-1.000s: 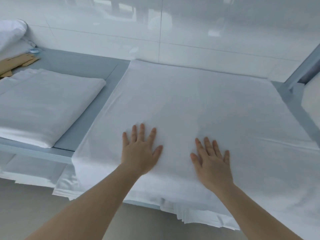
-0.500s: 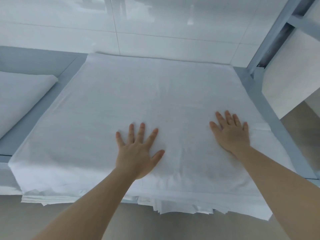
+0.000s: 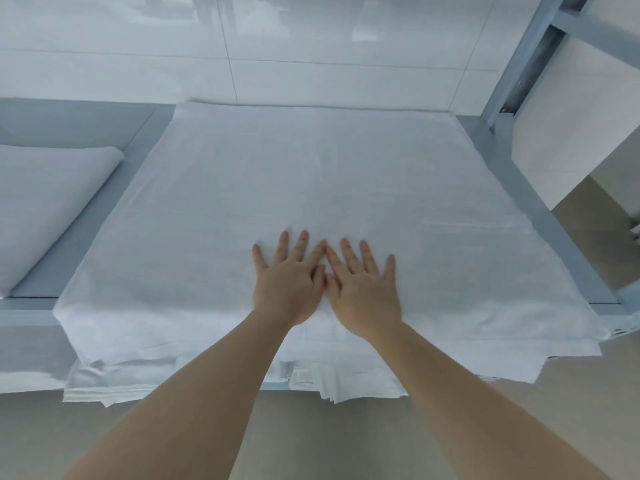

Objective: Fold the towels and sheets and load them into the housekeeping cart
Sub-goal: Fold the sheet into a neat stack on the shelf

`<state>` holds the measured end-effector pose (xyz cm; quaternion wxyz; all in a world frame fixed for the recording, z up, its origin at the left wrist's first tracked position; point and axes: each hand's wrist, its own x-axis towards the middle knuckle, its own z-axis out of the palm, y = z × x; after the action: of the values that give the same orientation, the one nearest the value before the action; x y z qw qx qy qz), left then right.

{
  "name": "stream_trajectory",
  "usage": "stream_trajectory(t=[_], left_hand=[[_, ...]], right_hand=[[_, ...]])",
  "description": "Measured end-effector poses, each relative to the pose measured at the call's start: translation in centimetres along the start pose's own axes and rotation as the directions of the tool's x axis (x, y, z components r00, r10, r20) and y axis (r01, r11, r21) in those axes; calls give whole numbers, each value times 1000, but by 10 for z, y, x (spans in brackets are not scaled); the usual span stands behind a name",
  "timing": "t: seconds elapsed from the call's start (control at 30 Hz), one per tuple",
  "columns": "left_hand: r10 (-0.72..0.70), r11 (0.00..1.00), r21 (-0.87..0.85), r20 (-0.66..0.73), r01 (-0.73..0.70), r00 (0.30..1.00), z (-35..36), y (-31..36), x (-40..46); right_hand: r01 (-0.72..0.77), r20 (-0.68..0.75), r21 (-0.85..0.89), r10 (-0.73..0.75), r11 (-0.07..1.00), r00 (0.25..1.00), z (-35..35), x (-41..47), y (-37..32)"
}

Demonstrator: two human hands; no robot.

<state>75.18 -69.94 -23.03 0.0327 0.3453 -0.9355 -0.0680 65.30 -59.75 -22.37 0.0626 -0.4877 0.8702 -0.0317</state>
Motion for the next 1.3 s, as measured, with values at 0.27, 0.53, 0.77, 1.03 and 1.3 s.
stream_trajectory(t=[0.27,0.53,0.77,1.03,1.3], left_hand=[[-231,970,90,87,224,969,-12,-77,-41],[-255,966,78,150,246,955,-25,-117,-44],[-246,968,97,159,233,956,-25,-121,-26],[-240,968,107,157,225,958,-26,-126,-9],[-226,972,100,145,213,963,-27,-131,3]], right_hand=[[-230,26,-67,232,971,972,-2,-30,61],[-269,81,-74,274,960,958,-9,-27,62],[-276,99,-71,282,959,954,-10,-9,64],[-267,100,-84,274,960,956,-14,13,69],[-346,186,-32,345,938,920,-27,33,31]])
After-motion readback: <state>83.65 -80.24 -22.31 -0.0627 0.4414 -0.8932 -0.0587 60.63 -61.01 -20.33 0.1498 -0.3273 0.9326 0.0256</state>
